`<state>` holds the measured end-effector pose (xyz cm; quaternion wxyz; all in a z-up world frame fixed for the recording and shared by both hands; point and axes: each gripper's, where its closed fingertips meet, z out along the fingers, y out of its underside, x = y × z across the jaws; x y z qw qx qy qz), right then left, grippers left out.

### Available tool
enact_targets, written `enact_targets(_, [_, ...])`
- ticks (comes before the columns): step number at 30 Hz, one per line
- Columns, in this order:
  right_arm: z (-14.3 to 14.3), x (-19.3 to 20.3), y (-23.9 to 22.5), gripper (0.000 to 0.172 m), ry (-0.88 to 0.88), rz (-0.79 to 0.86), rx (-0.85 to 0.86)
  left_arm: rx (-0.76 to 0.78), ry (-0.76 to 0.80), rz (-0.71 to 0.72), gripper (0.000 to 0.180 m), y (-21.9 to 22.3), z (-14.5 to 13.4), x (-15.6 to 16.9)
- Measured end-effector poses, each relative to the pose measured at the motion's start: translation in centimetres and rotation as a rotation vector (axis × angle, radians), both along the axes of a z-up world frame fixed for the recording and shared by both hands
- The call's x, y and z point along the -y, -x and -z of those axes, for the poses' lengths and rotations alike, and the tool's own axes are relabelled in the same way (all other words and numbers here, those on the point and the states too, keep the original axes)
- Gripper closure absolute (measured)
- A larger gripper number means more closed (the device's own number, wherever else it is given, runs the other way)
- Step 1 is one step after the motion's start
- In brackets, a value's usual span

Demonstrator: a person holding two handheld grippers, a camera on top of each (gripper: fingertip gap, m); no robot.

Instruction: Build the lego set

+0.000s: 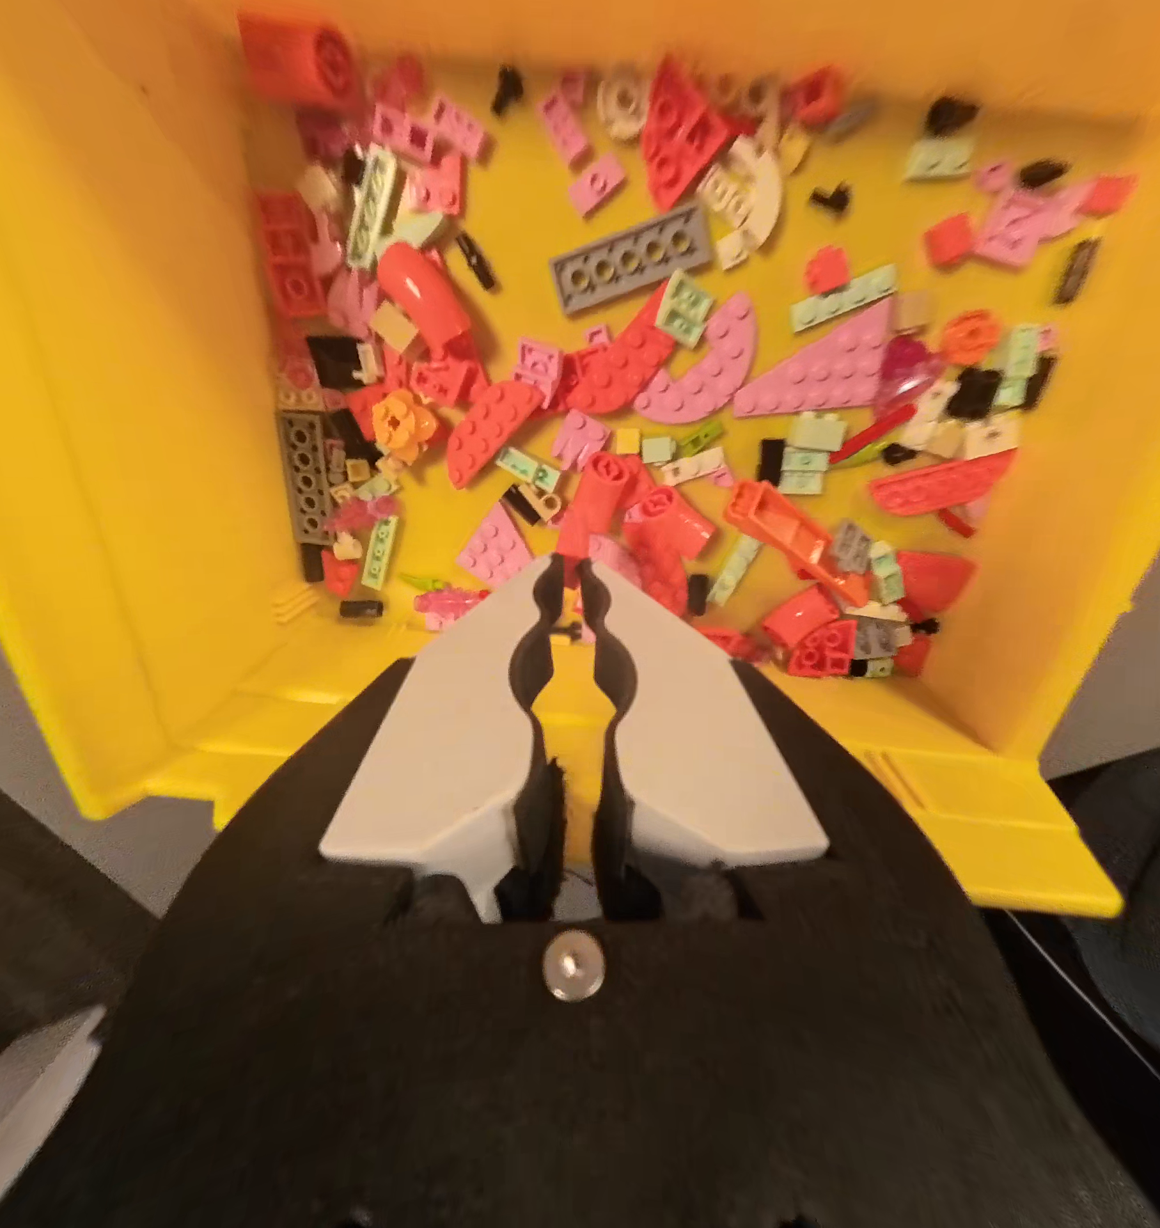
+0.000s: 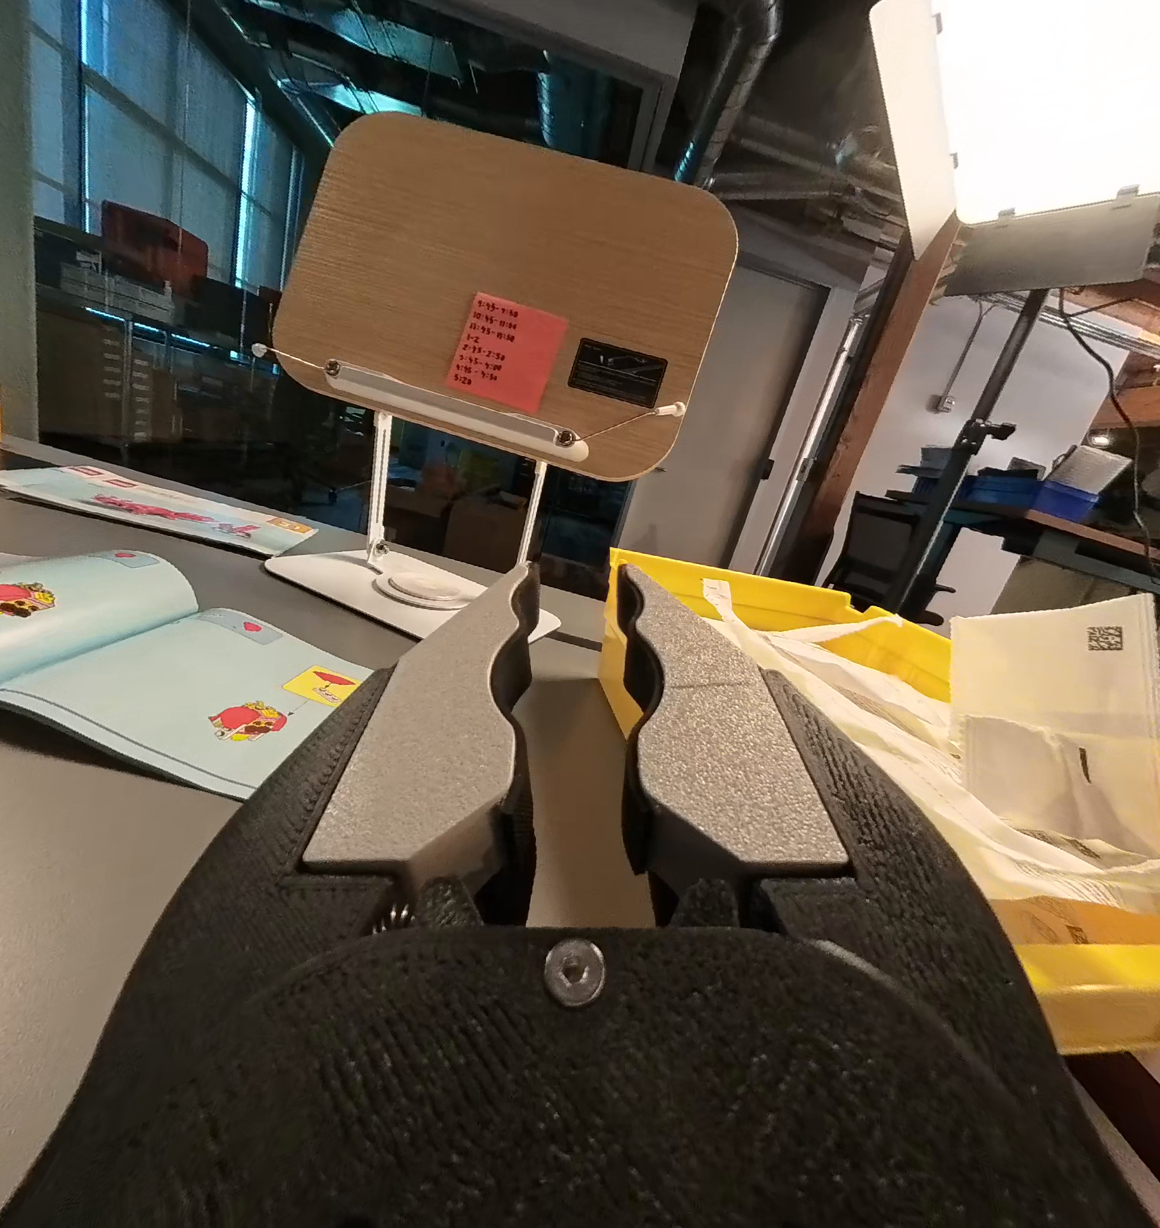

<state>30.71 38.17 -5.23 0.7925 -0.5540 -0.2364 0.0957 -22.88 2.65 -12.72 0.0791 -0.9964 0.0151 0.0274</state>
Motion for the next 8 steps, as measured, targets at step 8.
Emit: enact_targets(8, [0.0, 0.1, 0.1, 0.152, -0.001, -0.006, -0.001, 0.302, -0.485, 0.225, 0.178, -9.7, -11.1, -4.5])
